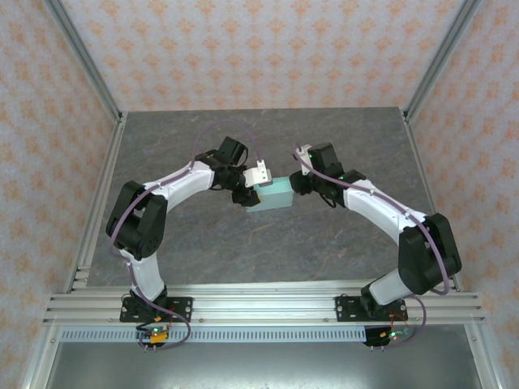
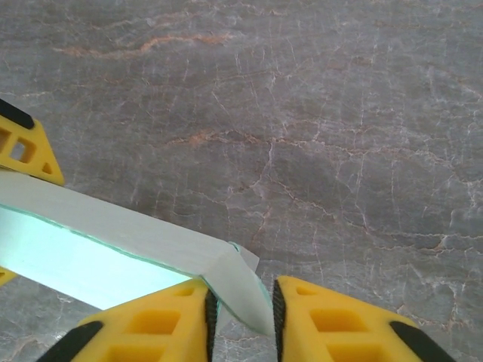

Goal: Fold the paper box

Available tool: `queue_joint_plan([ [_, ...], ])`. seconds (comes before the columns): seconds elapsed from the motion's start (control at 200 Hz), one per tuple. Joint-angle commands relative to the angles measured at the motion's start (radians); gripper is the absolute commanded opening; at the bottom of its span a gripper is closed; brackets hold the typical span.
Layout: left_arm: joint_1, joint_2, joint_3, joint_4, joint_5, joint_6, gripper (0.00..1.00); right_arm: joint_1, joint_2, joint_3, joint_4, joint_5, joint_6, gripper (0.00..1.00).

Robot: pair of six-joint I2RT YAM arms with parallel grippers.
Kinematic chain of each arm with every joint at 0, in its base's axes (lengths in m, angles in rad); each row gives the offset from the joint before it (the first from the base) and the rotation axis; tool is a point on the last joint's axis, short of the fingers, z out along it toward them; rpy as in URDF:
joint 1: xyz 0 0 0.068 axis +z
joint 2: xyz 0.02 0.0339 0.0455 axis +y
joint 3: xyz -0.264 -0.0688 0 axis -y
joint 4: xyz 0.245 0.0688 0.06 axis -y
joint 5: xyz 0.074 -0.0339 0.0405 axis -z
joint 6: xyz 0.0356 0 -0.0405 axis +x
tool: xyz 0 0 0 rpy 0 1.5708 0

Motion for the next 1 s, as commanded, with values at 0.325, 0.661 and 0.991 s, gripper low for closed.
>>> queue_joint_plan([
  [0.325,0.006,-0.024,-0.016,0.073,0.001,-0.051,0.51,0.008,0.039,0.080,-0.021,-0.020,0.138,0.12],
  [0.661,0.007,-0.013,-0.025,0.124,-0.002,-0.099,0.51,0.059,0.052,0.106,-0.085,0.074,0.288,0.11],
  [0.991,0.006,-0.006,-0.031,0.140,-0.005,-0.100,0.51,0.065,0.090,0.115,-0.081,0.060,0.398,0.09],
])
